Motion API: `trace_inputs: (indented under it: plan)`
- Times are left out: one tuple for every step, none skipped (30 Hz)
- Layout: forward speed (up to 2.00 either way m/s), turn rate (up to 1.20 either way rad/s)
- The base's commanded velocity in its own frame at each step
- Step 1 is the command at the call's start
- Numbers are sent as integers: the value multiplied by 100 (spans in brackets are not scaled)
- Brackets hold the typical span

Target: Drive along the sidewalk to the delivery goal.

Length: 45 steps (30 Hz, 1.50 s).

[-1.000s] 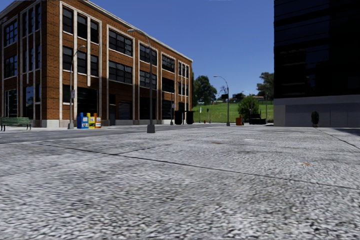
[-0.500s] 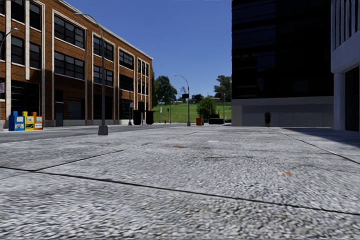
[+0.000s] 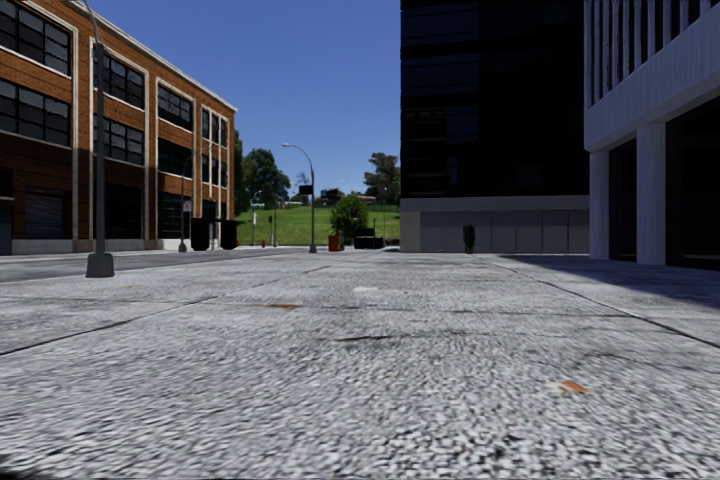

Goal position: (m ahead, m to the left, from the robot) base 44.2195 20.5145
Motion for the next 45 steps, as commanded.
trace_inputs:
  plan:
    - [200,0]
    - [200,0]
    - [200,0]
    - [200,0]
    - [200,0]
    - [200,0]
    - [200,0]
    - [200,0]
    - [200,0]
    - [200,0]
    - [200,0]
    - [200,0]
    - [200,0]
    - [200,0]
    - [200,0]
    - [200,0]
    - [200,0]
    - [200,0]
    - [200,0]
    - [200,0]
    - [200,0]
    - [200,0]
    - [200,0]
    - [200,0]
    - [200,0]
    - [200,0]
    - [200,0]
    - [200,0]
    - [200,0]
    - [200,0]
    - [200,0]
    - [200,0]
    - [200,0]
    - [200,0]
    - [200,0]
    - [200,0]
    - [200,0]
    - [200,0]
    - [200,0]
    - [200,0]
    - [200,0]
    - [200,0]
    - [200,0]
    - [200,0]
    - [200,0]
